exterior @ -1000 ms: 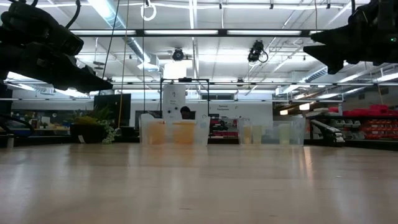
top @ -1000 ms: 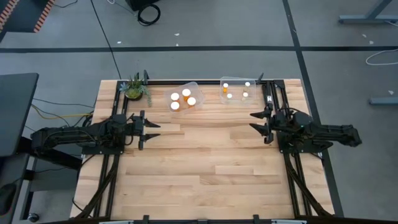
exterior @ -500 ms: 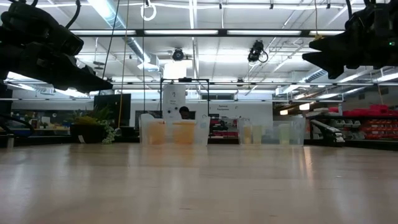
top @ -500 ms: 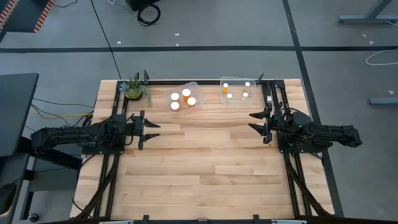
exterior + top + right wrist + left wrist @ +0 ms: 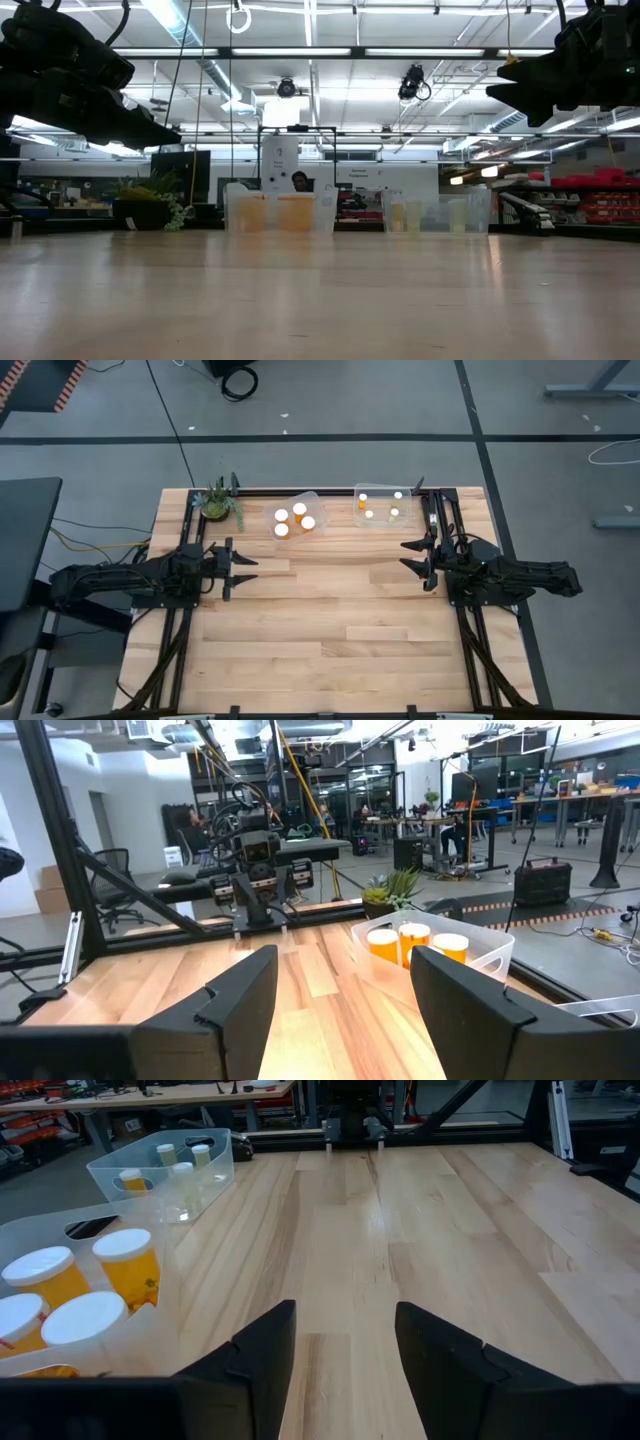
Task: Pick and place medicine bottles into bin by pill shape (circle, oval)
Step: Return to Home Position
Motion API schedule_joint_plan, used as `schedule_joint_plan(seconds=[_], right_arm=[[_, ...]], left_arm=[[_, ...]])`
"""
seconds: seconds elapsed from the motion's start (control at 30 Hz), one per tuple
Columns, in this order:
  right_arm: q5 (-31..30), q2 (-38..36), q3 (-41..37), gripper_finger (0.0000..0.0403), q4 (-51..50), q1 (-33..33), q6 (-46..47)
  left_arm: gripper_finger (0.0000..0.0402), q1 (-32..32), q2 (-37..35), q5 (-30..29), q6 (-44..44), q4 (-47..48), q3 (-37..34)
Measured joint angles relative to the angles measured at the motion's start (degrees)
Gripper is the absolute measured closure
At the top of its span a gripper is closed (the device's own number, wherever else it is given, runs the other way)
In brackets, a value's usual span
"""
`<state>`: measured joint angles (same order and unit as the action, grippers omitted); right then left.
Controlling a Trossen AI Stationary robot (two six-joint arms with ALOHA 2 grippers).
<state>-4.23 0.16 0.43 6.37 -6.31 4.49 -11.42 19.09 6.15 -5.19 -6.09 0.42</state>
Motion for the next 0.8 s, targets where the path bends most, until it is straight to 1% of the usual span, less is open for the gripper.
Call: schedule_joint_plan(seconds=[0.1, 0.17, 0.4, 0.63, 0.8], right_arm=[[0.0, 0.0, 0.0, 0.0166, 0.0, 0.0, 0.0], [0.0, 0.0, 0.0, 0.0166, 0.0, 0.0, 0.0], [0.0, 0.0, 0.0, 0.0166, -0.02, -0.02, -0.02], [-0.02, 0.11, 0.0, 0.0166, -0.04, -0.02, -0.02], [-0.02, 0.15, 0.02, 0.0166, -0.07, 0.0, -0.02]], left_arm=[[0.0216, 0.0, -0.09, 0.0, 0.0, 0.03, 0.0], [0.0214, 0.43, -1.42, -0.12, 0.04, 0.5, 0.0], [0.0219, 0.25, -11.21, -0.12, 1.91, 3.6, 0.0], [0.0216, 0.79, -15.49, -0.02, 1.27, 4.17, 0.01], [0.0215, 0.77, -17.46, 0.24, 1.53, 1.79, -0.02]])
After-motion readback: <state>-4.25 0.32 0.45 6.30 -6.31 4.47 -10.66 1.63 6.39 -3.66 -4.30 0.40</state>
